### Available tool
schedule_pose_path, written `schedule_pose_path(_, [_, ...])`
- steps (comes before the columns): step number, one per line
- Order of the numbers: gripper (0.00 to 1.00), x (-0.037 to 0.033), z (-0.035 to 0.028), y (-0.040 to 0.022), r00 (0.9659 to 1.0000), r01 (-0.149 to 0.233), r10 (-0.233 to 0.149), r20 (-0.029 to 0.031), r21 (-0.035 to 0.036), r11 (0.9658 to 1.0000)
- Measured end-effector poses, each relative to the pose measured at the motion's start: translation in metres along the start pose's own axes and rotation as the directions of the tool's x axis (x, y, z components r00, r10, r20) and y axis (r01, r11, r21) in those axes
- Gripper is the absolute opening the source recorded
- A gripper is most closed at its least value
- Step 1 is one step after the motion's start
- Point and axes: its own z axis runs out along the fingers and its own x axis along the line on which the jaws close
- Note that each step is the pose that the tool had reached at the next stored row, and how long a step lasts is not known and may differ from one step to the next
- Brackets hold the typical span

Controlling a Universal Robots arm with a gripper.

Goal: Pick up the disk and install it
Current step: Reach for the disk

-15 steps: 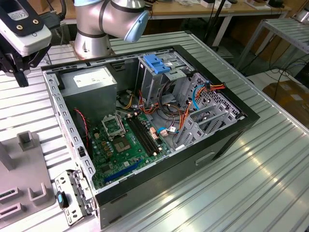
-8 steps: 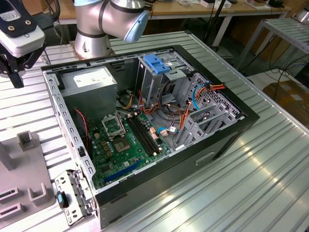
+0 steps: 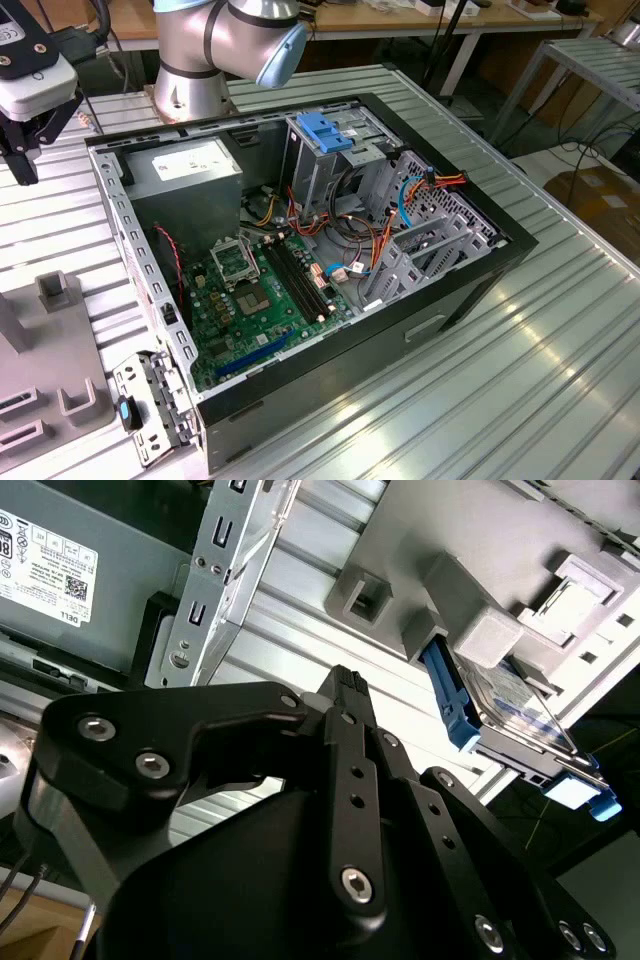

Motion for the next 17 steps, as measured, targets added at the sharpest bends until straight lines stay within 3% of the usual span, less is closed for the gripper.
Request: schedule_pose_path(17, [0.11,0.0203,0.0004,-0.0016,1.0000,0.000,0.000,0.0000,0.0000,1.0000])
